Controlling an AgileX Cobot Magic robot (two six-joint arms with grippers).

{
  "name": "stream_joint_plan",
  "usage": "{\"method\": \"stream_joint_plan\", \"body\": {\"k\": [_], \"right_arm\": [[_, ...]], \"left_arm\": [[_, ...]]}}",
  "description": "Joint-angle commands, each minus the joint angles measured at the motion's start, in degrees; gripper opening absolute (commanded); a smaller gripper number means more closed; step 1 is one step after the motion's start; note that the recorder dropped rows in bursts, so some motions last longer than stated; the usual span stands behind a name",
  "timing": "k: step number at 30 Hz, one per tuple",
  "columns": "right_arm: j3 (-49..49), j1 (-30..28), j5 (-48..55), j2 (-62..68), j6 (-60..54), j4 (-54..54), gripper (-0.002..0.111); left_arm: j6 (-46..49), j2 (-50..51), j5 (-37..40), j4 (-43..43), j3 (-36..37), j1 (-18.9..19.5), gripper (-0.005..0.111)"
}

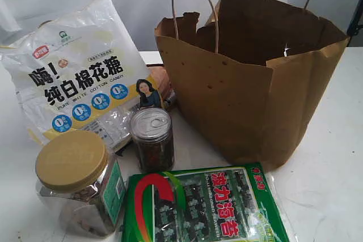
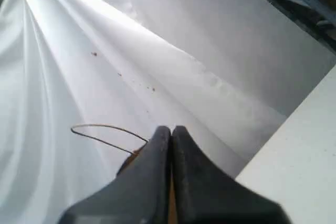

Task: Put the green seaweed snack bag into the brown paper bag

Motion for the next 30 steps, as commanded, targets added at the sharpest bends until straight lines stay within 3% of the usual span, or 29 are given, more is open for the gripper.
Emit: {"method": "stream_joint_plan", "body": {"k": [1, 4, 11, 12, 15, 17, 21, 25, 30], "right_arm": [[-3.1, 0.1, 6.9, -0.3, 7.1, 2.5, 0.0], [-10.5, 0.1, 20.1, 1.9, 6.3, 0.2, 0.0], [-34.5, 0.1, 50.4, 20.0, 2.9, -18.9, 0.0], [-41.2, 0.1, 58.2, 25.2, -2.6, -19.6, 0.0], [-48.4, 0.1, 70.9, 34.5, -12.9, -19.2, 0.002], [-47.6, 0.1, 80.6, 42.7, -21.3, -14.9, 0.017], [-38.0, 0.1, 75.1, 52.3, -31.4, -2.6, 0.045], [-29.1, 0.1, 68.4, 61.2, -42.4, 10.6, 0.051], [-25.0, 0.1, 65.3, 67.9, -51.8, 22.1, 0.056]], "left_arm": [[0.1, -0.3, -0.4, 0.2, 0.3, 0.2, 0.0], [0.1, -0.3, -0.4, 0.2, 0.3, 0.2, 0.0], [0.1, -0.3, -0.4, 0.2, 0.3, 0.2, 0.0], [0.1, -0.3, -0.4, 0.2, 0.3, 0.2, 0.0], [0.1, -0.3, -0.4, 0.2, 0.3, 0.2, 0.0], [0.1, -0.3, -0.4, 0.2, 0.3, 0.2, 0.0], [0.1, -0.3, -0.4, 0.2, 0.3, 0.2, 0.0], [0.1, -0.3, -0.4, 0.2, 0.3, 0.2, 0.0], [0.1, -0.3, -0.4, 0.2, 0.3, 0.2, 0.0]]}}
